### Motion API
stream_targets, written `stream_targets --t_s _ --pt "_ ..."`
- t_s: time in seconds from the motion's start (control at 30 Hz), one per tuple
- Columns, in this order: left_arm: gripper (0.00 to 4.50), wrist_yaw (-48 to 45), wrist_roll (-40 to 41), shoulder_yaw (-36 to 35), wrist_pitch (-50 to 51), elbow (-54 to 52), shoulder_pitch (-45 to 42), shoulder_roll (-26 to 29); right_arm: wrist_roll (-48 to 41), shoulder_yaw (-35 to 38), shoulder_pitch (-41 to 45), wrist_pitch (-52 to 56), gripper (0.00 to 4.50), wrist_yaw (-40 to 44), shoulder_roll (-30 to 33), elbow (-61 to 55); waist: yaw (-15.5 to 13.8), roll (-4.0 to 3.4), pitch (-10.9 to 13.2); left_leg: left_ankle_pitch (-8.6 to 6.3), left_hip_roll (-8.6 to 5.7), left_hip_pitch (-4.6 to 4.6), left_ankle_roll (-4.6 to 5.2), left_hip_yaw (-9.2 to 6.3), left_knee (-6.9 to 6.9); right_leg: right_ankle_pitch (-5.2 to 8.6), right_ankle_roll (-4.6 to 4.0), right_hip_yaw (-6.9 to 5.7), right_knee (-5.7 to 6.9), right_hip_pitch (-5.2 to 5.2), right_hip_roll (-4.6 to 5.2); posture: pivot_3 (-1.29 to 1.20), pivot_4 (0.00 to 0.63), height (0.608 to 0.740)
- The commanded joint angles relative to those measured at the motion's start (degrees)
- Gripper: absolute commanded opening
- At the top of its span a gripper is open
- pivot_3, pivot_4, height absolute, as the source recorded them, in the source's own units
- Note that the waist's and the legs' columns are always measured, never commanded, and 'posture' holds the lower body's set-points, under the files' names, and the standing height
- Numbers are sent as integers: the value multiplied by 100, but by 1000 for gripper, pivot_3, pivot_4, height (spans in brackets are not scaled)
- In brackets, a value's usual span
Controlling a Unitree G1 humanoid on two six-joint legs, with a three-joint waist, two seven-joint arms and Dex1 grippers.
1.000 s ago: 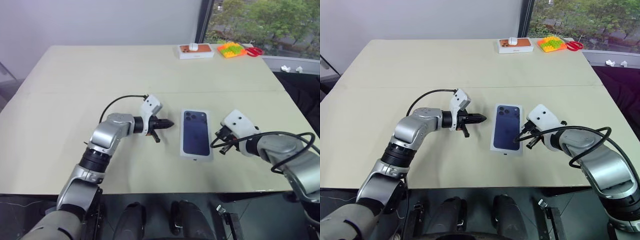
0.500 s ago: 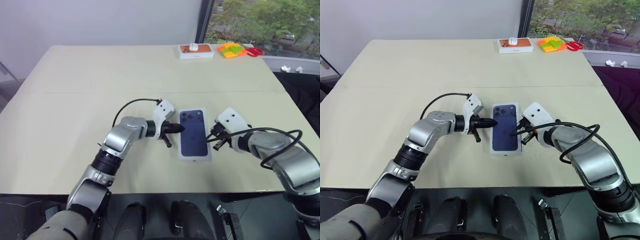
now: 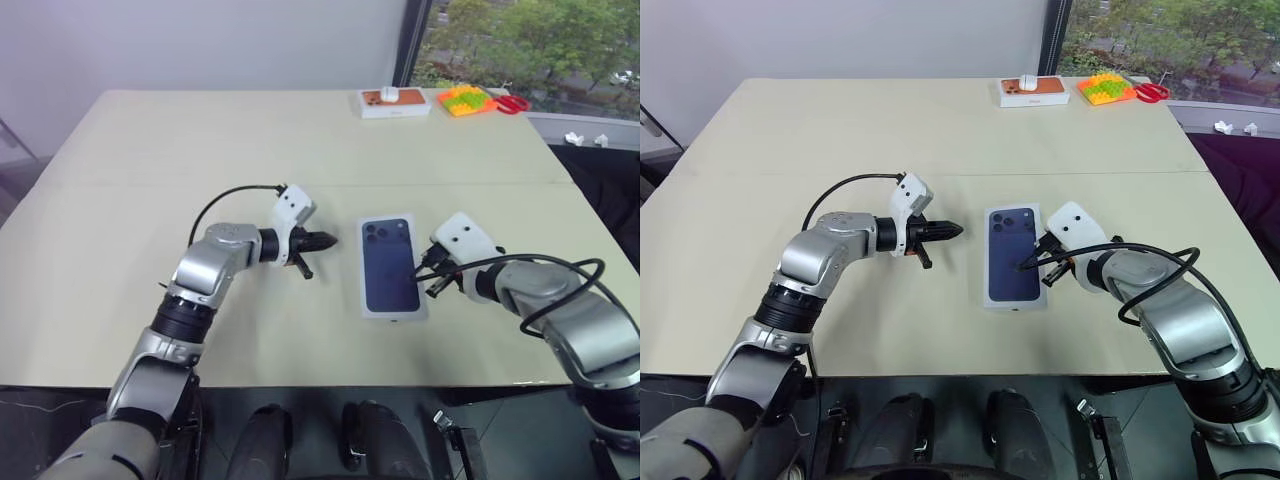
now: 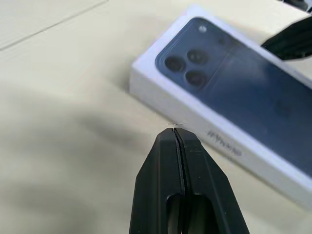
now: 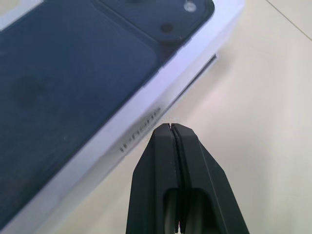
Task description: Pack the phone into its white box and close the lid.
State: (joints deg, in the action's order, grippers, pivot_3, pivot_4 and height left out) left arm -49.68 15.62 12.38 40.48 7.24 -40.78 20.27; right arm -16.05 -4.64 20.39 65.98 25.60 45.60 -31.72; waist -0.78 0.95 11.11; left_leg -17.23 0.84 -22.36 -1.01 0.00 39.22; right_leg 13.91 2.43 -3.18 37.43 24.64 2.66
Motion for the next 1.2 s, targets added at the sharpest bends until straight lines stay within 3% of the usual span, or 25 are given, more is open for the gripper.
stream_targets --t_s 0.03,0.23,0.5,1.2 --pt "0 -244 -109 379 -177 -286 61 24 46 93 63 -56 37 -17 -28 -65 2 0 0 0 -1 -1 0 1 0 0 0 1 -2 0 2 0 150 740" --pt "0 -100 -380 827 -313 -13 -21 -402 66 55 96 -82 37 -9 -53 -20 4 0 0 0 -4 -2 0 1 2 0 0 1 -3 -2 4 0 150 740" --pt "0 216 -159 439 -101 118 -125 -927 78 59 96 -44 37 -15 -73 -62 7 0 0 0 -1 3 0 -2 2 0 0 -1 4 -2 -7 0 150 740" --pt "0 622 -296 384 83 312 -67 -998 213 -184 232 -163 37 -18 -311 170 7 0 0 0 -1 1 0 -2 2 0 0 -1 2 -2 -2 0 150 740"
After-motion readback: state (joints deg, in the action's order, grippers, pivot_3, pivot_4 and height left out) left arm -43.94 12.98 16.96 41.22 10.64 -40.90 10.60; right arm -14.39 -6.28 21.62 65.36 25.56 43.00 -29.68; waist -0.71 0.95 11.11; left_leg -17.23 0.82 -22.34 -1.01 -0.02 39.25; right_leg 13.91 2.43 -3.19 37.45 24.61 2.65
